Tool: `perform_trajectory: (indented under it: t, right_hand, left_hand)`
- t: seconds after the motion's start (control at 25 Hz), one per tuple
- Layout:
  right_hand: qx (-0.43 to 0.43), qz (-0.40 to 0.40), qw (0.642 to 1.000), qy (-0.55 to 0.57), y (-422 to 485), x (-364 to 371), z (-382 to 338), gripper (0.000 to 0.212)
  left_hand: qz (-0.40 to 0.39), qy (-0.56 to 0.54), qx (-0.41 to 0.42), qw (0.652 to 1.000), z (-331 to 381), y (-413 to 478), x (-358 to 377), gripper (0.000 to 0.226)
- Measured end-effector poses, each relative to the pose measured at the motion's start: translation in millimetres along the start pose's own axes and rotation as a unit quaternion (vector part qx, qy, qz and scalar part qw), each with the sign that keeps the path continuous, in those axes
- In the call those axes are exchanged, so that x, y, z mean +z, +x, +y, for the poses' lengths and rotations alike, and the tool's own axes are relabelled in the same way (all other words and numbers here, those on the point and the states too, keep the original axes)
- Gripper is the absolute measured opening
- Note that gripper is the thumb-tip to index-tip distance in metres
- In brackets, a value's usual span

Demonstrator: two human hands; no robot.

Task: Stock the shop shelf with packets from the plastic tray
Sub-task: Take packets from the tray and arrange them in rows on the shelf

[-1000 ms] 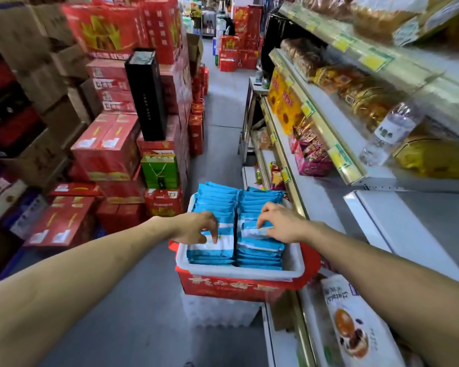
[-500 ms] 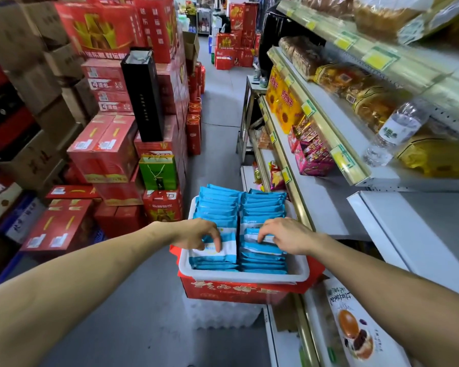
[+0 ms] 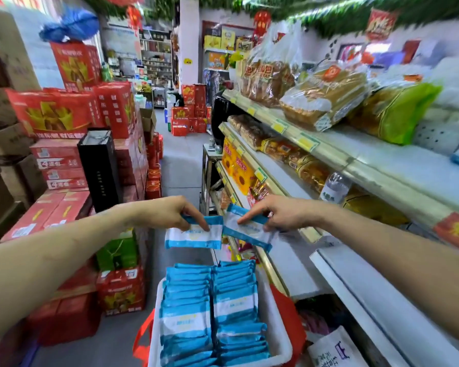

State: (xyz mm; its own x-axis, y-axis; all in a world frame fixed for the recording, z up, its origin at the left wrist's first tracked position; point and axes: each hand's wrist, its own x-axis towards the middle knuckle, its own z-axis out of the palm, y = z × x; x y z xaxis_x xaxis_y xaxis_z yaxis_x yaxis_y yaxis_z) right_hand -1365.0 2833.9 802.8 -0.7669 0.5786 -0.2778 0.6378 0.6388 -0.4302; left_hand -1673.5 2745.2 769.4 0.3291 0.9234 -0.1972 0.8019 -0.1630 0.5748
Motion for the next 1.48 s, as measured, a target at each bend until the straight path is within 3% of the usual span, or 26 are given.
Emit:
perform_trajectory:
  t: [0.36, 0.52, 0.72, 1.12, 1.24, 1.4, 1.48]
  right_hand:
    - [0.102, 0.163, 0.981, -0.018, -151.3, -181.3, 7.8, 0.060]
    - [0.222, 0.241, 0.945, -0.022, -253.7, -217.5, 61.9, 0.064]
    - [0.353, 0.252, 0.898, -0.077, -325.7, -219.5, 142.6, 0.071]
    - [0.336, 0.242, 0.905, -0.103, -315.7, -236.0, 233.5, 0.070]
    - [0.331, 0.238, 0.901, -0.146, -308.0, -235.0, 245.1, 0.068]
    - [0.336, 0.225, 0.871, -0.280, -309.0, -226.3, 256.0, 0.062]
    - [0.341, 0.225, 0.867, -0.286, -310.5, -222.3, 252.7, 0.060]
  left_hand:
    - [0.010, -0.003, 0.202, 0.979, 156.0, 87.0, -148.3, 0.054]
    - [-0.021, -0.002, 0.271, 0.962, 241.4, 129.9, -149.0, 0.055]
    - [-0.043, 0.016, 0.302, 0.952, 309.3, 175.6, -125.7, 0.054]
    - [-0.040, 0.032, 0.266, 0.963, 377.4, 230.8, -96.7, 0.059]
    - [-0.052, 0.062, 0.267, 0.960, 382.3, 252.5, -95.8, 0.063]
    - [-0.061, 0.086, 0.295, 0.950, 392.6, 283.5, -95.5, 0.063]
    - [-0.079, 0.084, 0.317, 0.941, 399.6, 301.4, -91.4, 0.064]
